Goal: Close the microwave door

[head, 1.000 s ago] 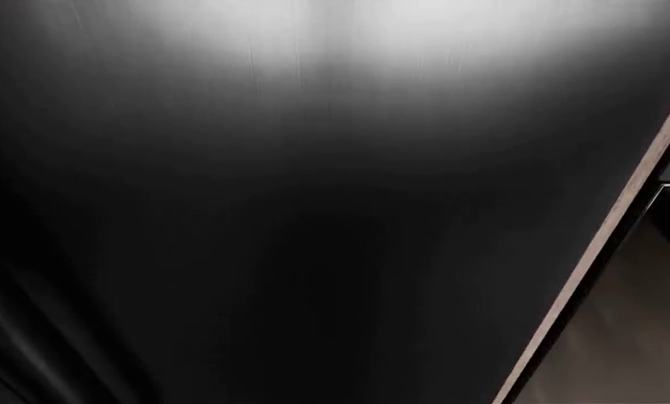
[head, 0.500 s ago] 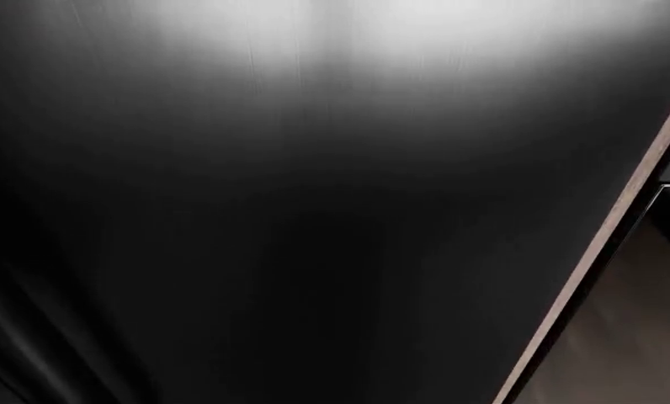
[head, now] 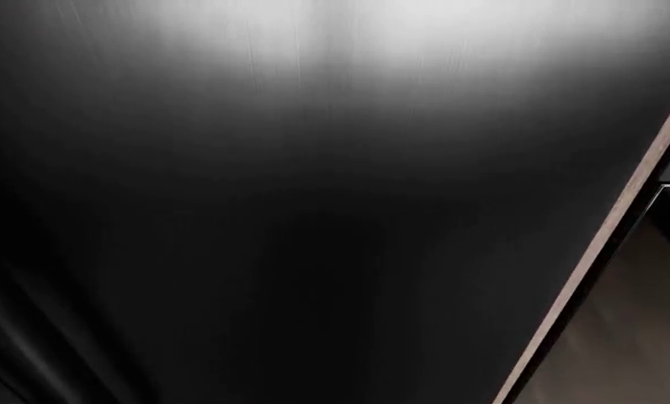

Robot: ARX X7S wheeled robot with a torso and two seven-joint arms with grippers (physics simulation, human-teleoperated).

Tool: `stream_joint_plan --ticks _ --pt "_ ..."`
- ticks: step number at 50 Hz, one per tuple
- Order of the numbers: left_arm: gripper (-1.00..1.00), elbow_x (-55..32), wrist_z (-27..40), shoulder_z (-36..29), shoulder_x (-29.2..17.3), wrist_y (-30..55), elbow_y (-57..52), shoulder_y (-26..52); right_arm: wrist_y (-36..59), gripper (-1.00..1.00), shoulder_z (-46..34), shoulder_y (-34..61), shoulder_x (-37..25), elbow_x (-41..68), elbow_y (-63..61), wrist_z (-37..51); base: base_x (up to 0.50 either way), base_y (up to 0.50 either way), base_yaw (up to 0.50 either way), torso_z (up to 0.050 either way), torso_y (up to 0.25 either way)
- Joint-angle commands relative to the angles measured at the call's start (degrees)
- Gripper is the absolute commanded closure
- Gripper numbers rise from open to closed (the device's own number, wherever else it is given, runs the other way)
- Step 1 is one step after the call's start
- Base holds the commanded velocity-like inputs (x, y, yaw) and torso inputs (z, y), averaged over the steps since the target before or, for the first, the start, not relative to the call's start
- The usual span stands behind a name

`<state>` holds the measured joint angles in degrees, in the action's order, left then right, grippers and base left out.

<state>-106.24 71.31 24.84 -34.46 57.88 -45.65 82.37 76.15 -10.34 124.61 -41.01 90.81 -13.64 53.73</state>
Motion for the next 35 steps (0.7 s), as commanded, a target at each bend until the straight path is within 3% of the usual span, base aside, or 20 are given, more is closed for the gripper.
stream_joint_plan --ticks 1,35 --pt "-1.0 0.07 -0.07 -0.31 -0.17 -0.35 -0.12 -0.21 -0.23 -1.0 -0.63 -0.22 -1.2 -2.04 0.69 -1.97 0.0 0.0 0.0 0.0 0.0" --pt "-1.0 -0.06 -0.15 -0.97 -0.86 -1.5 -0.67 -0.6 -2.84 -1.0 -2.34 -2.81 -3.78 -7.6 2.4 -7.59 0.0 0.0 0.0 0.0 0.0"
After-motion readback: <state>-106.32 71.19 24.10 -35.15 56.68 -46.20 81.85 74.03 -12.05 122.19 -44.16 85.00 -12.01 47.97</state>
